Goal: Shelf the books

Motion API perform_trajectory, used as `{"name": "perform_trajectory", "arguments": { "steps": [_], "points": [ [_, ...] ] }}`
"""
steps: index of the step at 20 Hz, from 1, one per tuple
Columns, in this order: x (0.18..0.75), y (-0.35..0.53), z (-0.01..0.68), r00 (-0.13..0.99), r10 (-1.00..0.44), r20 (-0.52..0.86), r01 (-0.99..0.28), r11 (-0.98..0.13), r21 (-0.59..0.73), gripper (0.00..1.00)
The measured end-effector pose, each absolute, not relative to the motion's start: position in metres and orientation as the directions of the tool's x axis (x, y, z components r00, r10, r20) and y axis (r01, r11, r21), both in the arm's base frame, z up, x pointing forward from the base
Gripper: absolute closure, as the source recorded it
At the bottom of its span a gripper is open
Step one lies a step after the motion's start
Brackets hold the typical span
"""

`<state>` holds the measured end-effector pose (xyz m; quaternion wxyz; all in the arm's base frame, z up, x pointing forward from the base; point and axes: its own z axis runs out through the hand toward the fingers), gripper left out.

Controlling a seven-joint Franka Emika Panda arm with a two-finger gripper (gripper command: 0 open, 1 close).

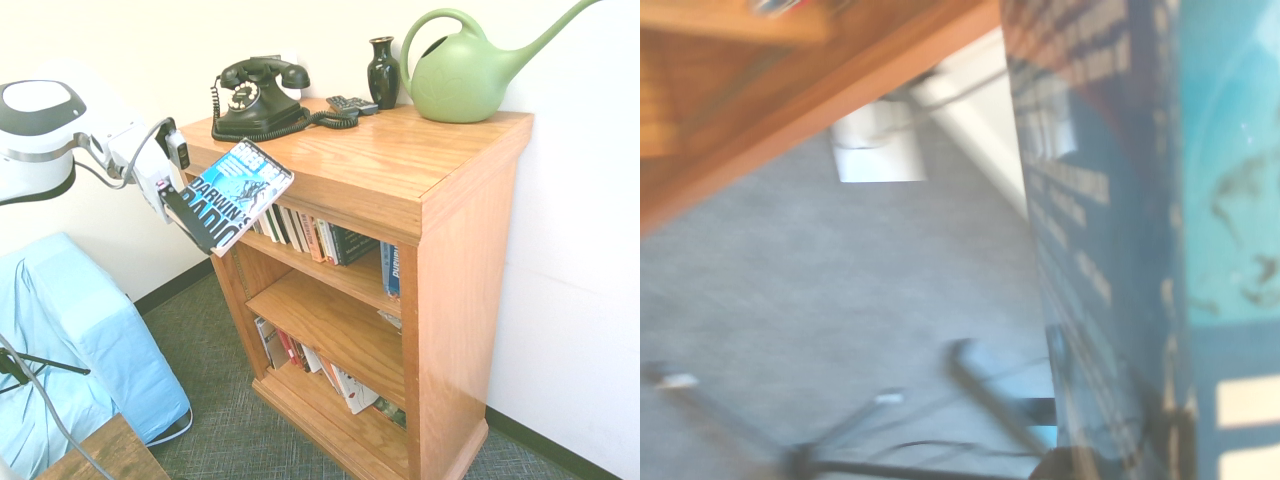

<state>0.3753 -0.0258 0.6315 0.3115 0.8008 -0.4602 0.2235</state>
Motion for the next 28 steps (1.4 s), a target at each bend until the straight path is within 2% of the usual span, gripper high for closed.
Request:
{"name": "perform_trajectory", "arguments": {
  "steps": [6, 11, 18, 23, 28],
  "points": [
    [0.317, -0.056, 0.554, 0.448, -0.691, 0.567, -0.875, -0.468, 0.121, 1.00],
    [0.314, -0.092, 0.492, 0.472, -0.705, 0.530, -0.830, -0.557, -0.002, 1.00],
    [0.368, -0.155, 0.469, 0.509, -0.697, 0.505, -0.759, -0.640, -0.117, 1.00],
    [0.425, -0.161, 0.456, 0.560, -0.671, 0.487, -0.695, -0.700, -0.165, 1.00],
    [0.456, -0.160, 0.434, 0.592, -0.656, 0.467, -0.662, -0.727, -0.182, 1.00]
  ]
}}
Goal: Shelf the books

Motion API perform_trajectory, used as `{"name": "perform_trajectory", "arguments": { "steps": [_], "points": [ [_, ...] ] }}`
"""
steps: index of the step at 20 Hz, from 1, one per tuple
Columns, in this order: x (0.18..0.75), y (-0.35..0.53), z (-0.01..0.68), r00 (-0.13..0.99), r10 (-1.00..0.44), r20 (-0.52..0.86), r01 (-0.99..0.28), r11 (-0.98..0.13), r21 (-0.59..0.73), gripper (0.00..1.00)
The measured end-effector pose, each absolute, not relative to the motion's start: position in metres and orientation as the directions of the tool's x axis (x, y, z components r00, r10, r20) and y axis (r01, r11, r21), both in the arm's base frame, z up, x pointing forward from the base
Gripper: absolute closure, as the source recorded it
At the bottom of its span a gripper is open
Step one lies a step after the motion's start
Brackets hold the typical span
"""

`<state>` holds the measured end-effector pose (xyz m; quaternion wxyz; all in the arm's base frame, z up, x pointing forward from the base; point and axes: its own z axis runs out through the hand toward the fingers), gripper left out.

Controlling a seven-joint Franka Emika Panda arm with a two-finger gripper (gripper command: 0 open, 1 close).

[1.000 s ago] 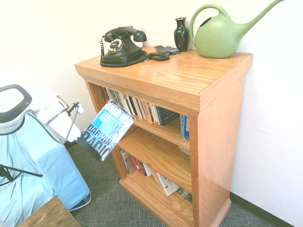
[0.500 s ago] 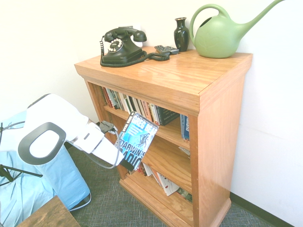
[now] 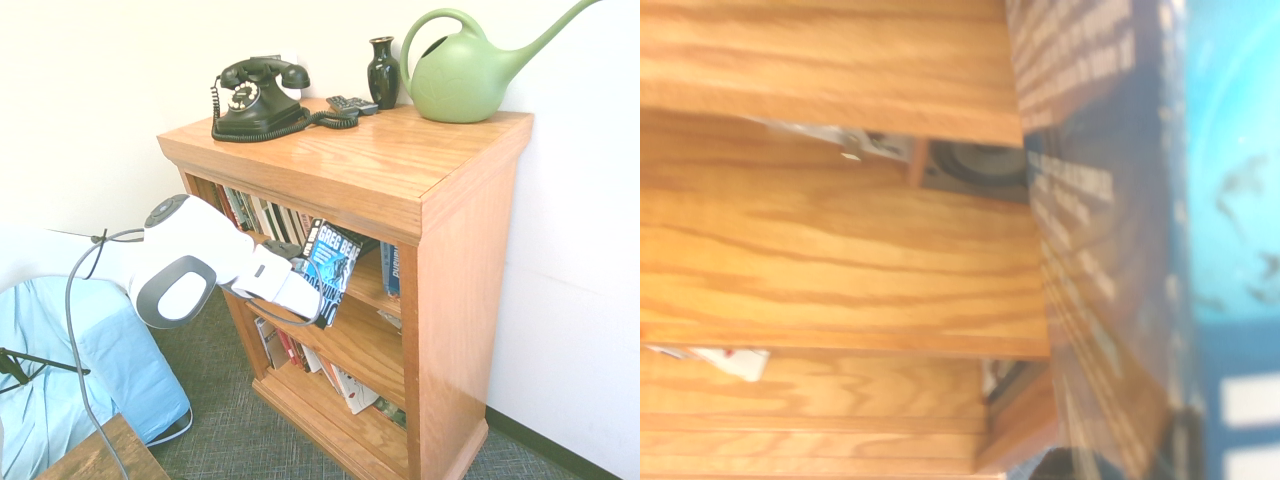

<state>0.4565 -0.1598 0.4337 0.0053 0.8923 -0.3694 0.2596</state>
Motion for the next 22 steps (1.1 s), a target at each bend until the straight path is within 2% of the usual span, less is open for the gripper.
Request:
{"name": "perform_trajectory", "arguments": {
  "steps": [9, 18, 22],
  "points": [
    [0.492, -0.164, 0.414, 0.612, -0.645, 0.457, -0.641, -0.744, -0.191, 1.00],
    [0.492, -0.161, 0.368, 0.638, -0.653, 0.407, -0.652, -0.740, -0.166, 1.00],
    [0.500, -0.167, 0.376, 0.620, -0.662, 0.420, -0.658, -0.731, -0.180, 1.00]
  ]
}}
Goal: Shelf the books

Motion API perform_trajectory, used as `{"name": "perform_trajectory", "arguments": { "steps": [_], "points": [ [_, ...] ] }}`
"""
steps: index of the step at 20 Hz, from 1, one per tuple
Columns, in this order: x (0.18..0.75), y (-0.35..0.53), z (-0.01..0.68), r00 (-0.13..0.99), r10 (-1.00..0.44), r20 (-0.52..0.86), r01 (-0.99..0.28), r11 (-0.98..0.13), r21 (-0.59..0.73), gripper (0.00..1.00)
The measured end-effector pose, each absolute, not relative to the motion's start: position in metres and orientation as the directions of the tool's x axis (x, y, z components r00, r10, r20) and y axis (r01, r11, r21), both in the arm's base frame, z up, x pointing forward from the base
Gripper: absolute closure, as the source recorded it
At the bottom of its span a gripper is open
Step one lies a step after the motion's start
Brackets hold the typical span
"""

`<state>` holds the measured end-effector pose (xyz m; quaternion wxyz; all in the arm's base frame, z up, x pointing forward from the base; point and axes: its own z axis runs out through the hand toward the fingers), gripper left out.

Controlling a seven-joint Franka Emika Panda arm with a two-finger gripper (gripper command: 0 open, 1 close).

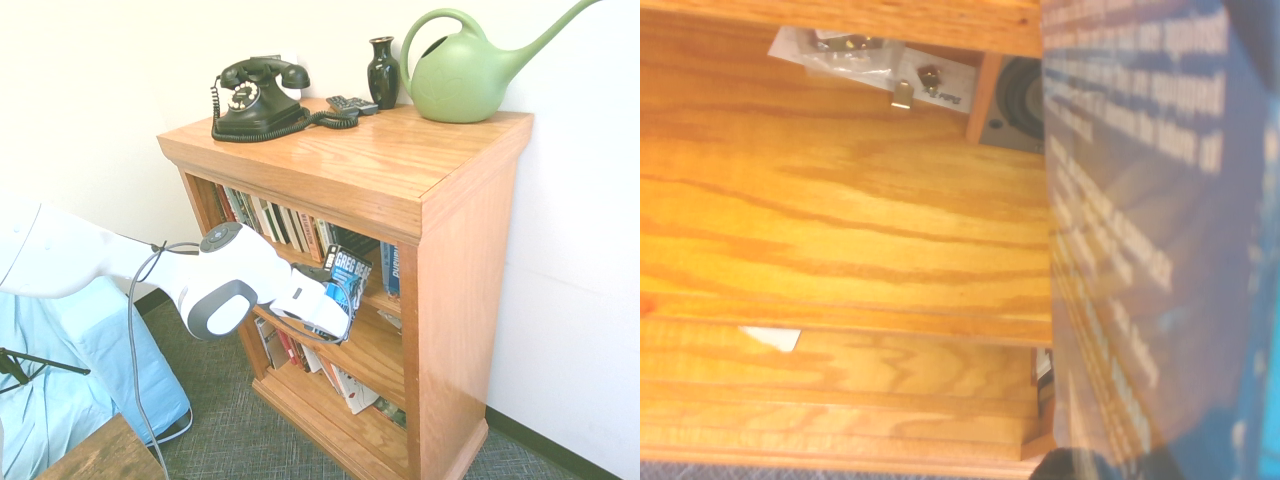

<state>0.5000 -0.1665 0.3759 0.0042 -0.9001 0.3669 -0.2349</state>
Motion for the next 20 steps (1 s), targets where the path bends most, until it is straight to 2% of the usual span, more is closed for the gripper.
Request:
{"name": "perform_trajectory", "arguments": {
  "steps": [6, 18, 19, 20],
  "points": [
    [0.522, -0.173, 0.406, 0.602, -0.671, 0.433, -0.666, -0.721, -0.193, 1.00],
    [0.577, -0.170, 0.413, 0.603, -0.673, 0.428, -0.669, -0.719, -0.188, 1.00],
    [0.582, -0.169, 0.412, 0.602, -0.677, 0.424, -0.670, -0.717, -0.192, 0.00],
    [0.586, -0.168, 0.410, 0.602, -0.678, 0.423, -0.670, -0.716, -0.194, 0.00]
  ]
}}
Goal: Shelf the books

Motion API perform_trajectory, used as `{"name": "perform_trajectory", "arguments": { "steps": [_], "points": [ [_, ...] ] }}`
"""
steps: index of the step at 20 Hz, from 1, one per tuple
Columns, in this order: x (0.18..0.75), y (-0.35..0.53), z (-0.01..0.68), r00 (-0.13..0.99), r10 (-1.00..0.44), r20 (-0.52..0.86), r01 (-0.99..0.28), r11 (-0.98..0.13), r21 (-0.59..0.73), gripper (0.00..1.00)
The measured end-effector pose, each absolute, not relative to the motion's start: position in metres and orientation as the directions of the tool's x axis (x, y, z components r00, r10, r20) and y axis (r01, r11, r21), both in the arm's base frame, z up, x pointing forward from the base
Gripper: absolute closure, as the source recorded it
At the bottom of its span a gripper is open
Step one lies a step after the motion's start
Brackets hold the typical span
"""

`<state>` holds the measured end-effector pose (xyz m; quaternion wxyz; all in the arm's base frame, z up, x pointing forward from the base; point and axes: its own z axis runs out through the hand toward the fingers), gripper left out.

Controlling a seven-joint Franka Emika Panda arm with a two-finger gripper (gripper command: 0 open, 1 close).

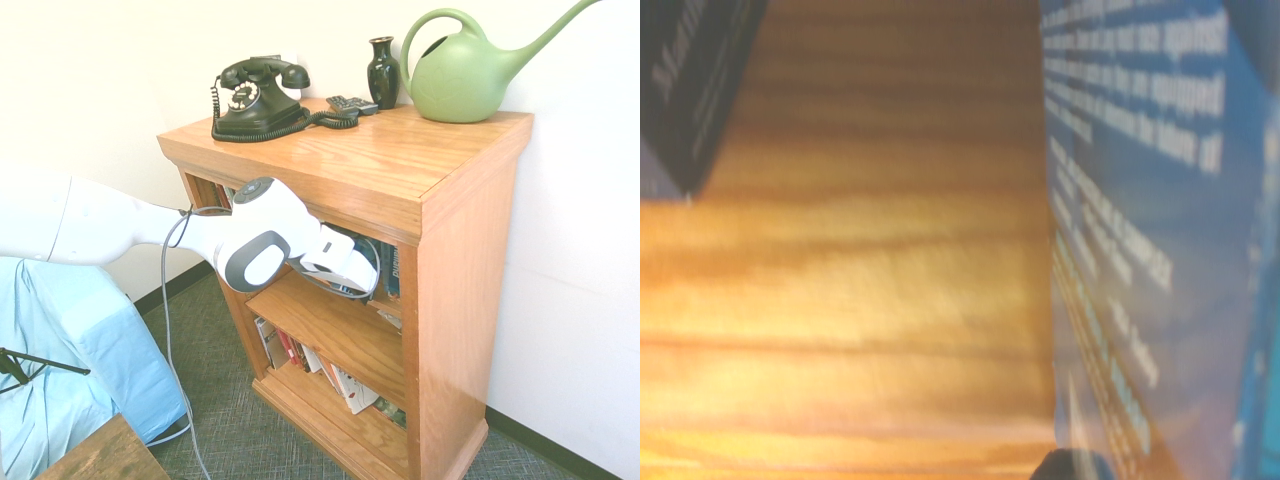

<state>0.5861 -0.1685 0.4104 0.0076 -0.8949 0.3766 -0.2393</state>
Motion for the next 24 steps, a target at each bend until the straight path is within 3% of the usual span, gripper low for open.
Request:
{"name": "perform_trajectory", "arguments": {
  "steps": [18, 24],
  "points": [
    [0.593, -0.169, 0.395, 0.598, -0.690, 0.407, -0.683, -0.705, -0.192, 0.00],
    [0.558, -0.160, 0.380, 0.601, -0.686, 0.410, -0.676, -0.710, -0.197, 0.00]
  ]
}}
